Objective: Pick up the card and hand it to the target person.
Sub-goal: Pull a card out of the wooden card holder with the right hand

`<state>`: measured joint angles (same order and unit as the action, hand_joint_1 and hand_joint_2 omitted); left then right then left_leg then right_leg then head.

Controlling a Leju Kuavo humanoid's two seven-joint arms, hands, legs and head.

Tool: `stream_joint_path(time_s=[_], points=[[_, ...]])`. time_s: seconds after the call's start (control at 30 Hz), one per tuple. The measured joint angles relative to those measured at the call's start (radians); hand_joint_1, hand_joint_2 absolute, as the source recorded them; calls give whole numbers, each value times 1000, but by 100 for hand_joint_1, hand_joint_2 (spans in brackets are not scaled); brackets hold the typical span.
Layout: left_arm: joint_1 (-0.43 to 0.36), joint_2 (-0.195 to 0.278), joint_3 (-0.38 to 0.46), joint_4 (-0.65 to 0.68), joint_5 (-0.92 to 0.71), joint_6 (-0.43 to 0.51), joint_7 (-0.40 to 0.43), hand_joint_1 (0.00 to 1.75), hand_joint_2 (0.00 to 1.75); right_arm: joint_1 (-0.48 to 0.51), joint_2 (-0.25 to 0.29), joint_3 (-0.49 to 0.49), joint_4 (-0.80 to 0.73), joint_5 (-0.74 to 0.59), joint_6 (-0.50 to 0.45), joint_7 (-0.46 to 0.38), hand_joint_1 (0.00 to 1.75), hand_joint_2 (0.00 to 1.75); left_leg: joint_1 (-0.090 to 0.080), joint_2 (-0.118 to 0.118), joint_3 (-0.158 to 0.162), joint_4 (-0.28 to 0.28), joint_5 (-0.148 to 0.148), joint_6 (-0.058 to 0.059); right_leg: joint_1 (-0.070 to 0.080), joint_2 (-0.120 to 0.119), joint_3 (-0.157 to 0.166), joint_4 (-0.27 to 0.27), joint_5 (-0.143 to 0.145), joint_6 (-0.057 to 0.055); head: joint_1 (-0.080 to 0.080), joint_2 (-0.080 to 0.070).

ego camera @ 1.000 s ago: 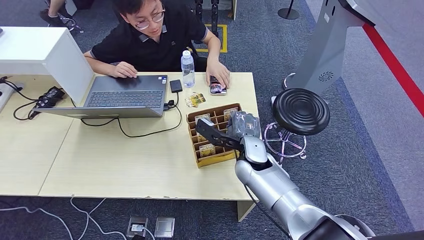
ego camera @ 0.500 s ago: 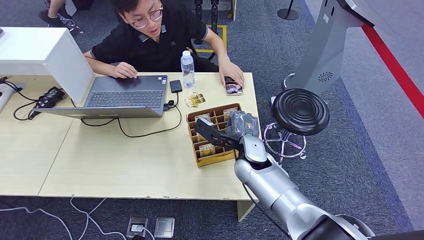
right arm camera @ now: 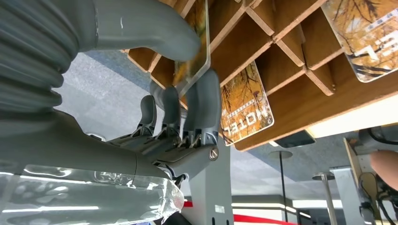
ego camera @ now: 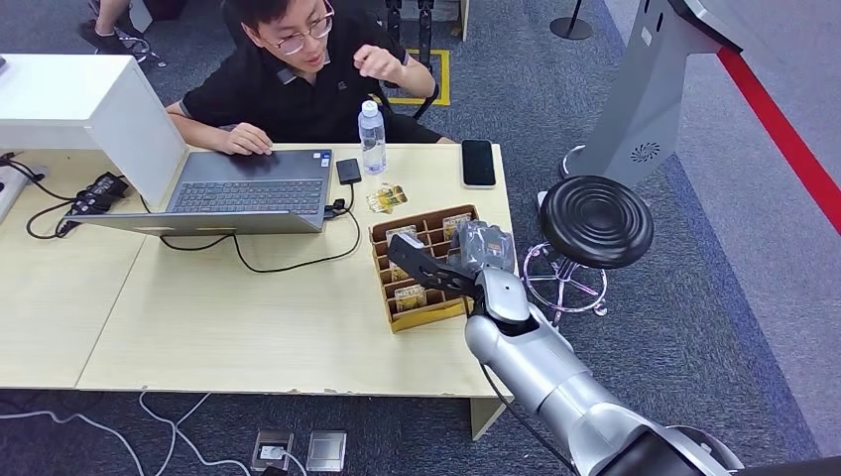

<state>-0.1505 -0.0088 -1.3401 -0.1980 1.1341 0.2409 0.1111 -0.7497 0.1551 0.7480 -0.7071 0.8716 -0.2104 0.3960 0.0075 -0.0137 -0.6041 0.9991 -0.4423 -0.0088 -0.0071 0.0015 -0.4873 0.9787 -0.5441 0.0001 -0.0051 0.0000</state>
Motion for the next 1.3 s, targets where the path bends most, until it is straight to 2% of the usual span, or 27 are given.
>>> stream_joint_path(time_s=[0.1,0.2,0.43,0.5,1.07,1.17,1.3], points=[[0,0,0,0,0,-1,0,0,175,0,0,1,5,-2,1,0,91,175,0,0,0,0,0,0,0,0,0,0,0,0,0,0],[0,0,0,0,0,-2,0,0,175,1,0,1,9,-2,3,0,97,175,0,0,-1,0,0,0,0,0,0,0,0,0,1,0],[0,0,0,0,0,-5,0,0,175,1,-1,3,15,-8,4,-2,164,175,0,0,0,0,0,0,0,0,0,0,0,0,0,0],[0,0,0,0,0,-6,0,0,175,1,-1,4,15,-11,4,-5,175,175,0,0,0,0,0,0,0,0,0,0,0,0,0,0],[0,0,0,0,-6,-18,-2,0,175,5,-1,9,16,-23,-28,-32,175,175,0,0,0,0,0,0,0,0,-1,0,0,0,0,0],[0,0,0,0,-1,-17,-7,0,175,14,-2,9,10,-30,-98,-79,175,175,0,0,0,0,0,0,0,0,0,0,0,0,0,0],[1,0,0,0,0,-22,-16,0,175,40,-10,-2,-30,-39,-357,-217,175,175,0,1,-1,0,0,0,0,0,-1,0,0,0,0,0]])
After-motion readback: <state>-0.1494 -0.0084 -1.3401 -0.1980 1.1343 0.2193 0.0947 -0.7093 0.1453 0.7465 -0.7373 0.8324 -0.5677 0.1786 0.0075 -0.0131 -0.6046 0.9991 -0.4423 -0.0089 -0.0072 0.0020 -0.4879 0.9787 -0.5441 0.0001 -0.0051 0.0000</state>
